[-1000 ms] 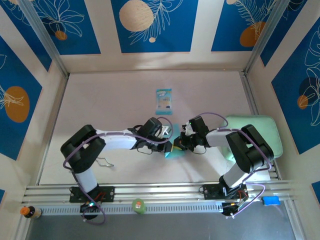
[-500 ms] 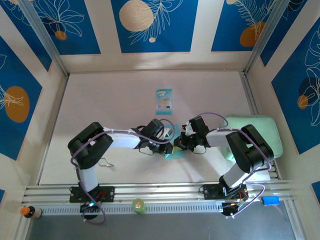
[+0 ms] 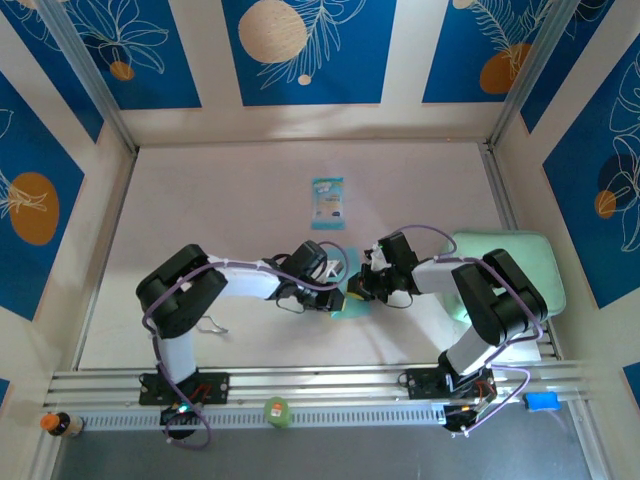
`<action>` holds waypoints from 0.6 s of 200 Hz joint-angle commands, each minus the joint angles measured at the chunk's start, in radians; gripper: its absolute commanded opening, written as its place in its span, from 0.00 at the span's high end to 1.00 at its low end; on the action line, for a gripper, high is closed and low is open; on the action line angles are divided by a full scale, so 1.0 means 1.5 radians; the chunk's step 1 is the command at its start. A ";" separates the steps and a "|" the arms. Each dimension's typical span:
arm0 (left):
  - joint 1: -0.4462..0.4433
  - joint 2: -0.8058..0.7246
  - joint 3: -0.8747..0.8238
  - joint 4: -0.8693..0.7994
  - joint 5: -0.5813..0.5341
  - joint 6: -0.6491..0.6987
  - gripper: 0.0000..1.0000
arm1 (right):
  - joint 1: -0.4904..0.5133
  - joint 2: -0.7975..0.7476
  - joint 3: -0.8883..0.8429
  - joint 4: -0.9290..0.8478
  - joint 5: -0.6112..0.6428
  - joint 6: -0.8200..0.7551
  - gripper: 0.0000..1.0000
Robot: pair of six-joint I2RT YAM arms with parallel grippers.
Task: Fold a paper plane with a square sheet of paper (pick it up from the middle)
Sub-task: Fold the triangle a second time at the center of the table.
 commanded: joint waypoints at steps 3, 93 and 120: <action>-0.010 -0.007 -0.008 -0.042 0.008 0.020 0.88 | -0.006 0.018 -0.013 -0.031 0.018 -0.009 0.99; -0.023 -0.024 -0.028 -0.086 0.019 0.044 0.87 | -0.007 0.022 -0.009 -0.034 0.018 -0.011 0.99; -0.026 -0.035 -0.033 -0.097 0.014 0.046 0.87 | -0.007 0.022 -0.009 -0.034 0.016 -0.012 0.99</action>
